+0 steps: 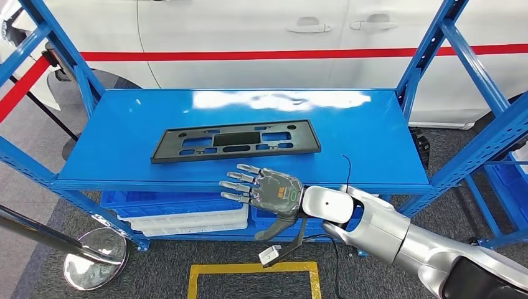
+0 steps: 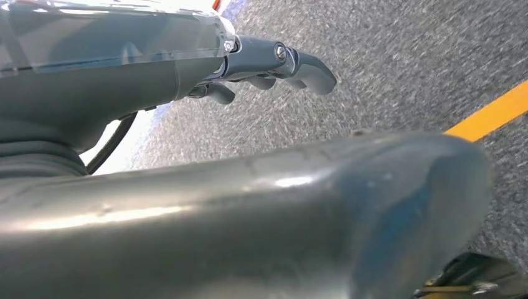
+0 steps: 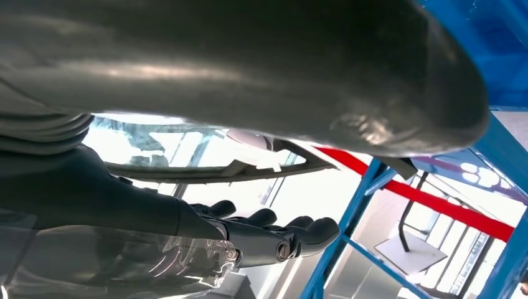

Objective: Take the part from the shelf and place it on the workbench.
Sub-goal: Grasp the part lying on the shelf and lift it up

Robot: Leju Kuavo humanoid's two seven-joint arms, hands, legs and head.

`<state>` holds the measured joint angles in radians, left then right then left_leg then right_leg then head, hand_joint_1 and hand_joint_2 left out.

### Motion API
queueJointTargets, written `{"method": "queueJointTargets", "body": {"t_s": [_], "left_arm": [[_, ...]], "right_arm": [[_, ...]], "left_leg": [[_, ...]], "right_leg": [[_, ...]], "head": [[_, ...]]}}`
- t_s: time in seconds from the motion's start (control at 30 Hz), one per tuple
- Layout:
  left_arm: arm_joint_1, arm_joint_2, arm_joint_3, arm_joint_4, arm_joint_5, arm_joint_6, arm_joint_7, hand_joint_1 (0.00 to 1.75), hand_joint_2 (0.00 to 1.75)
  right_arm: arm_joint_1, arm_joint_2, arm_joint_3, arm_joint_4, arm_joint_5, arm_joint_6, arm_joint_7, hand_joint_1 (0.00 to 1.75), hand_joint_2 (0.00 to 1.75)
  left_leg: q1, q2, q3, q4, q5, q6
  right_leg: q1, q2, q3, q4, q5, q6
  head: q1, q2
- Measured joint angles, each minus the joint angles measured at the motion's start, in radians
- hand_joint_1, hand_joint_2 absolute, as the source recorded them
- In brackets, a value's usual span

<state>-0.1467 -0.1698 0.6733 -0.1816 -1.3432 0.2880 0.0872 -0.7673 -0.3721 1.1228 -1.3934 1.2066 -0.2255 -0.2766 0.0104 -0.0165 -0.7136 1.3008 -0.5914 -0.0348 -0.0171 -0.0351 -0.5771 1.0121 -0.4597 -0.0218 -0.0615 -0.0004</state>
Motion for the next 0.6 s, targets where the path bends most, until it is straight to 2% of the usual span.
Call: {"method": "queueJointTargets", "body": {"t_s": [0.03,0.07,0.1,0.13,0.17,0.2,0.3,0.37,0.4,0.47,0.5,0.53,0.57,0.6], "left_arm": [[0.002,0.0,0.0,0.0,0.0,0.0,0.0,0.0,0.0],[0.002,0.0,0.0,0.0,0.0,0.0,0.0,0.0,0.0],[0.002,0.0,0.0,0.0,0.0,0.0,0.001,0.0,0.0],[0.002,0.0,0.0,0.0,0.0,0.0,0.001,0.0,0.0],[0.001,0.001,0.0,0.0,0.0,0.0,0.001,0.0,0.0],[0.001,0.001,0.0,0.0,0.0,0.0,0.001,0.0,0.0],[0.001,0.001,0.0,0.0,0.0,0.0,0.002,0.0,0.0],[-0.001,0.0,0.0,0.0,-0.003,0.0,0.003,0.0,0.0],[-0.003,0.0,0.0,0.0,-0.004,-0.001,0.004,0.0,0.0],[-0.007,-0.001,0.0,0.0,-0.007,-0.002,0.006,0.0,0.0],[-0.008,-0.001,0.0,0.0,-0.007,-0.003,0.007,0.0,0.0],[-0.008,-0.001,0.0,0.0,-0.008,-0.003,0.008,0.0,0.0],[-0.007,-0.002,0.0,0.0,-0.009,-0.004,0.009,0.0,0.0],[-0.007,-0.003,0.0,0.0,-0.011,-0.005,0.009,0.0,0.0]], "right_arm": [[0.0,-0.001,0.002,0.0,0.0,0.0,0.0,0.0,0.0],[0.0,-0.001,0.003,0.0,0.0,0.0,0.0,0.0,0.0],[0.0,-0.001,0.003,0.0,0.0,0.0,0.0,0.0,0.0],[-0.001,-0.001,0.004,0.0,0.0,0.0,0.0,0.0,0.0],[-0.003,-0.002,0.004,0.0,0.0,0.0,0.0,0.0,0.0],[-0.004,-0.002,0.005,-0.001,0.0,0.0,0.0,0.0,0.0],[-0.008,-0.002,0.006,-0.002,-0.003,0.001,0.001,0.0,0.0],[-0.014,-0.001,0.006,0.001,-0.009,0.005,0.004,0.0,0.0],[-0.016,-0.001,0.006,0.005,-0.013,0.007,0.005,0.0,0.0],[-0.019,0.002,0.006,0.021,-0.021,0.012,0.008,0.0,0.0],[-0.019,0.002,0.006,0.033,-0.027,0.015,0.01,0.0,0.0],[-0.02,0.002,0.005,0.046,-0.032,0.017,0.014,0.0,0.0],[-0.023,0.002,0.003,0.059,-0.038,0.017,0.018,0.0,0.0],[-0.027,0.003,0.0,0.075,-0.045,0.018,0.02,0.0,0.0]], "left_leg": [[0.0,0.0,-0.009,-0.007,0.027,0.001],[0.0,0.0,0.001,-0.053,0.072,0.003],[0.0,-0.002,0.024,-0.125,0.126,0.008],[-0.002,-0.005,0.049,-0.194,0.164,0.013],[-0.004,-0.009,0.069,-0.247,0.187,0.019],[-0.007,-0.012,0.08,-0.275,0.194,0.025],[-0.01,-0.016,0.091,-0.291,0.187,0.044],[-0.003,-0.02,0.103,-0.303,0.187,0.055],[-0.002,-0.023,0.108,-0.305,0.186,0.059],[-0.002,-0.027,0.114,-0.305,0.179,0.065],[-0.002,-0.03,0.119,-0.305,0.175,0.066],[-0.002,-0.034,0.125,-0.304,0.17,0.065],[-0.002,-0.039,0.133,-0.303,0.163,0.064],[-0.002,-0.042,0.142,-0.302,0.156,0.061]], "right_leg": [[0.001,0.0,0.008,0.0,-0.006,0.001],[0.002,0.001,0.019,0.0,-0.013,0.002],[0.002,0.001,0.03,0.0,-0.021,0.004],[0.004,0.001,0.04,0.0,-0.028,0.007],[0.007,0.002,0.047,0.0,-0.035,0.012],[0.008,0.003,0.051,-0.001,-0.04,0.017],[0.006,0.004,0.057,-0.004,-0.049,0.035],[0.002,0.009,0.038,0.039,-0.071,0.043],[-0.001,0.013,0.009,0.091,-0.092,0.045],[-0.005,0.02,-0.071,0.224,-0.13,0.048],[-0.006,0.021,-0.103,0.266,-0.129,0.05],[-0.008,0.021,-0.118,0.272,-0.108,0.05],[-0.009,0.021,-0.114,0.239,-0.068,0.049],[-0.009,0.017,-0.095,0.178,-0.019,0.046]], "head": [[0.0,0.0],[0.0,0.0],[0.0,0.0],[0.0,0.0],[0.0,0.0],[0.0,0.0],[0.0,0.0],[0.0,0.0],[0.0,0.0],[0.0,0.0],[0.0,0.0],[0.0,0.0],[0.0,0.0],[0.0,0.0]]}}
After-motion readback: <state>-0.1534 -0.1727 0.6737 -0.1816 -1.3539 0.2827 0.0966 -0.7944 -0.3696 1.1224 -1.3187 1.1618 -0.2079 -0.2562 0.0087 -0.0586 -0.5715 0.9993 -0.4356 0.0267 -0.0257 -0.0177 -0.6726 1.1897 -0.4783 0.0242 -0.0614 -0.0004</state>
